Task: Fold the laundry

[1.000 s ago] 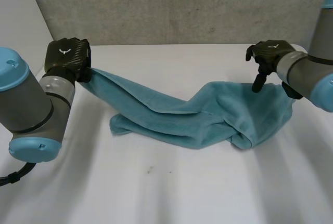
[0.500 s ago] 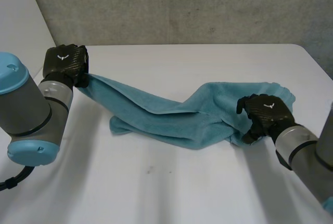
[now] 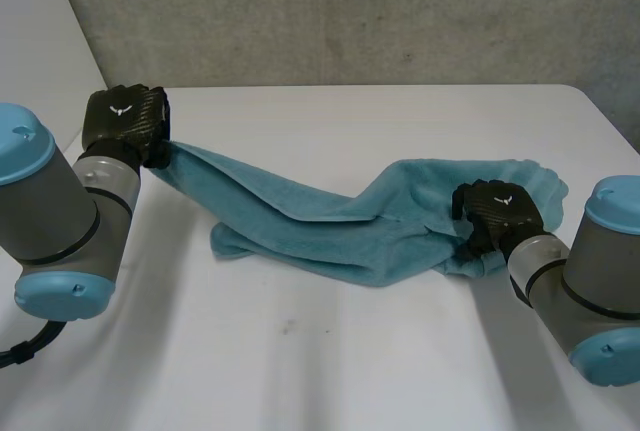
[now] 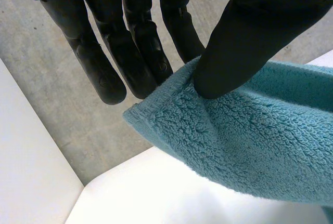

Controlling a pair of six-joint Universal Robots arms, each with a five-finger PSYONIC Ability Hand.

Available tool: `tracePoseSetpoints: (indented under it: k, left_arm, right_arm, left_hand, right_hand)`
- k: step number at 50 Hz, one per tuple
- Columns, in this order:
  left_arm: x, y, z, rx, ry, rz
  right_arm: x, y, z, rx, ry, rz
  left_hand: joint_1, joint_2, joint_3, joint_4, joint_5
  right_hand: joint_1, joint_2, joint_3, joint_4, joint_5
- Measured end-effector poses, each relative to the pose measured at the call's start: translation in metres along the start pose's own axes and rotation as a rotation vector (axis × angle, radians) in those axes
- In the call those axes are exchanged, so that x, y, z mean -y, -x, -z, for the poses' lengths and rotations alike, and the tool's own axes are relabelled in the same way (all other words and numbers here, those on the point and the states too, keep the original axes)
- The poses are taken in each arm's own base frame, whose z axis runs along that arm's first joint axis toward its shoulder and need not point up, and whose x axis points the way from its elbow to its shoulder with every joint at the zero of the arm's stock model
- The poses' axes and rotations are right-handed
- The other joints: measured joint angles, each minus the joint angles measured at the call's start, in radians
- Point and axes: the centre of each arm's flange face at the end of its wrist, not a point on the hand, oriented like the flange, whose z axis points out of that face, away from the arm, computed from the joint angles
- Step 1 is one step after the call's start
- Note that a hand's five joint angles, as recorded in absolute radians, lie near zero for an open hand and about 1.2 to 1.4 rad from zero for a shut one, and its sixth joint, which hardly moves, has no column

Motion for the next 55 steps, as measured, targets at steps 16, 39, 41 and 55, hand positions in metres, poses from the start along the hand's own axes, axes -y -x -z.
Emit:
tracePoseSetpoints:
  k: [16, 39, 41, 55]
  left_arm:
    - [-0.005, -0.001, -0.001, -0.004, 0.015, -0.011]
    - [0.119, 0.008, -0.093, 0.116, -0.566, -0.071]
    - [0.150, 0.015, -0.089, 0.149, -0.683, -0.056]
    - [0.137, 0.043, -0.067, 0.179, -0.670, 0.000]
  right_arm:
    - [0.014, -0.010, -0.004, -0.024, -0.044, 0.003]
    - [0.256, -0.081, -0.047, -0.315, -0.708, 0.324]
    - [0.284, -0.084, -0.036, -0.357, -0.828, 0.330]
    - [0.244, -0.067, -0.013, -0.234, -0.795, 0.353]
  left_hand:
    - [0.000, 0.000, 0.000, 0.000, 0.000]
    - [0.000, 0.001, 0.002, 0.000, 0.000]
    - [0.000, 0.001, 0.002, 0.000, 0.000]
    - [0.000, 0.001, 0.002, 0.000, 0.000]
  right_hand:
    - [0.143, 0.169, 0.174, 0.163, 0.157]
    - [0.315, 0.399, 0.403, 0.411, 0.410]
    - [0.315, 0.399, 0.403, 0.411, 0.410]
    - [0.315, 0.399, 0.404, 0.411, 0.415]
